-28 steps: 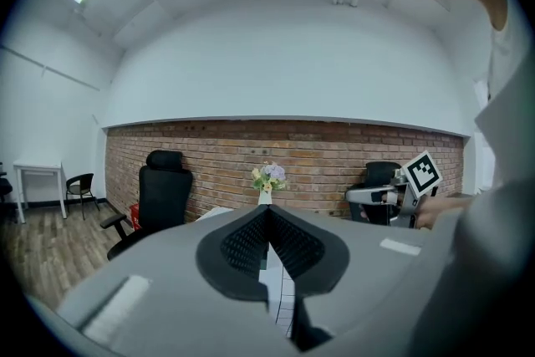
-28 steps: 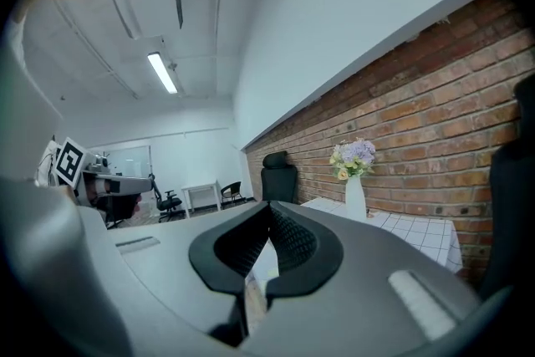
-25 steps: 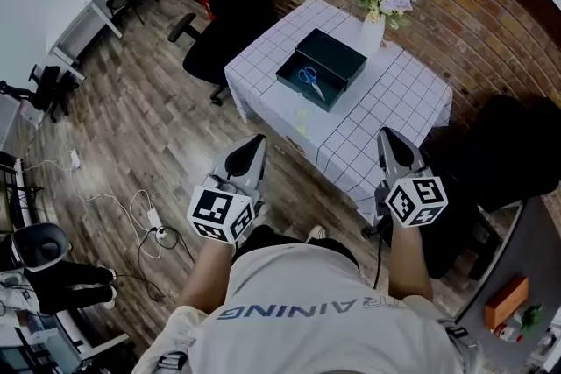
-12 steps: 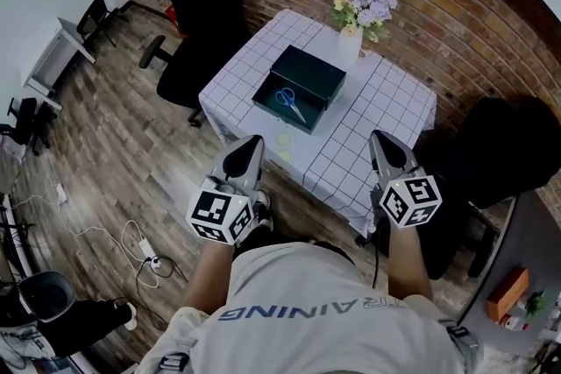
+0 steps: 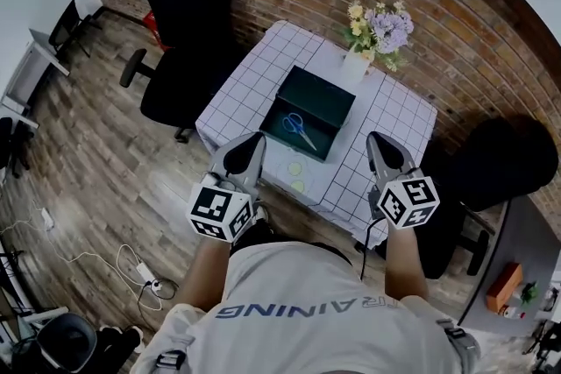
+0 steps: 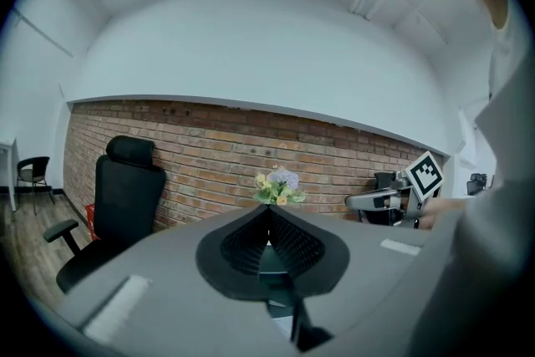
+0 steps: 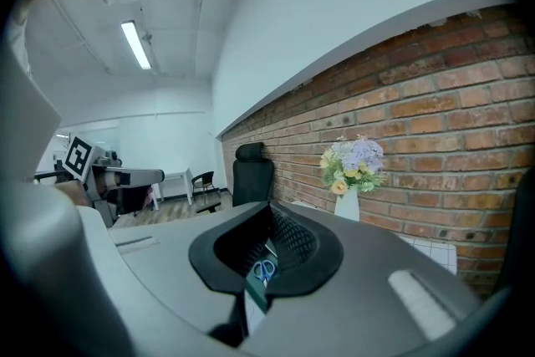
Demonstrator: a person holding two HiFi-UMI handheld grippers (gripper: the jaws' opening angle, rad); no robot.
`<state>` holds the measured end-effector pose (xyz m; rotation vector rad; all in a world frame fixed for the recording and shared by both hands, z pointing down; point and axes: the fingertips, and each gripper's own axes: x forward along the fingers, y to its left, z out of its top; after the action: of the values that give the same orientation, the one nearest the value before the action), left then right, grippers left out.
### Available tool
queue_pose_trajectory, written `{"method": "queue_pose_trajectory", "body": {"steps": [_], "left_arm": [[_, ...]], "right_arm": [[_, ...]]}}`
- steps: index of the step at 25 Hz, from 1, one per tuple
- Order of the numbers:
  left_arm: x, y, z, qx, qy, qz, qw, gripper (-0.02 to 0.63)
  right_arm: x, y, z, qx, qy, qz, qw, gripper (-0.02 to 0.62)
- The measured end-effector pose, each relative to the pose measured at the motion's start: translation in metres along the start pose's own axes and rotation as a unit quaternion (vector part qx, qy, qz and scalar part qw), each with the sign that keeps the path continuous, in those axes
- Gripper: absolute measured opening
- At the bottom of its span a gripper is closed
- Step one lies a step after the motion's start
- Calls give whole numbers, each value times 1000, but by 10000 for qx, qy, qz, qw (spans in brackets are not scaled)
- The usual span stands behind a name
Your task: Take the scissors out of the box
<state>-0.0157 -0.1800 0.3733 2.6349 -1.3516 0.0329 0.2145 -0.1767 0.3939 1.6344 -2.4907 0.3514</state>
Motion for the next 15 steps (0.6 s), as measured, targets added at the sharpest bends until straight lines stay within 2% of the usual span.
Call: {"method": "queue_pose_trajectory", "body": {"steps": [10,15], "left_arm": [[29,90,-12,4,241,-380,9990,3],[35,101,-26,-167,474,-560,9972,3]], "right_arm": [[92,40,-11,-162,486,-248,9984,14],[113,52,-44,-192,1293,-162,9913,14]]}}
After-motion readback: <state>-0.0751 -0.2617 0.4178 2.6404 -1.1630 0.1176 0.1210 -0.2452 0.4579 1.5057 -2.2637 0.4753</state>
